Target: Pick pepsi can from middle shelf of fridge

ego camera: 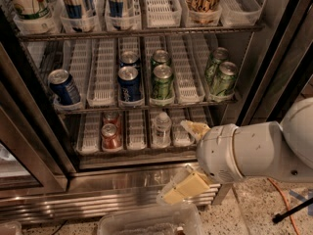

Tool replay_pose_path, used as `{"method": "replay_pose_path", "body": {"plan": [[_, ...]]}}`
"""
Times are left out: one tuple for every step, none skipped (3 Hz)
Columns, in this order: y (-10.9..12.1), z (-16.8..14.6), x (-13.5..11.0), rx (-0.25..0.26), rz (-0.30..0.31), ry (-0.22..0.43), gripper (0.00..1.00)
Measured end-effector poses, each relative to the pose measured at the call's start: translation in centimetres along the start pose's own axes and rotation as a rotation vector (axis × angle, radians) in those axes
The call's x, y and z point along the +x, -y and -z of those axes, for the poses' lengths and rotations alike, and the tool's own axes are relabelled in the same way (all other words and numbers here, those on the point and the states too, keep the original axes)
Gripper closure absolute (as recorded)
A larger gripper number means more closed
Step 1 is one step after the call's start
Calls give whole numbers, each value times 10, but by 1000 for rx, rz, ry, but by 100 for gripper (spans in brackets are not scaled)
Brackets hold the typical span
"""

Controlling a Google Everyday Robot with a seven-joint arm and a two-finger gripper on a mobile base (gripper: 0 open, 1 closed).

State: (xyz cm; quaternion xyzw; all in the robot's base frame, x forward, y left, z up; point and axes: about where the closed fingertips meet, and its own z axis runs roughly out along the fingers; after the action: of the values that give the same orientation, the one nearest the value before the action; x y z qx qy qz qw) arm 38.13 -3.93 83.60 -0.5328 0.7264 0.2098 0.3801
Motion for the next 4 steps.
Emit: {"method": "replay_pose_path", "body": {"plan": [[-1,0,0,-2,1,-1,0],[6,-6,-5,20,-40,55,0],[7,-25,-13,80,-104,157,0],[15,-48,-34,170,-139,282,0]]}}
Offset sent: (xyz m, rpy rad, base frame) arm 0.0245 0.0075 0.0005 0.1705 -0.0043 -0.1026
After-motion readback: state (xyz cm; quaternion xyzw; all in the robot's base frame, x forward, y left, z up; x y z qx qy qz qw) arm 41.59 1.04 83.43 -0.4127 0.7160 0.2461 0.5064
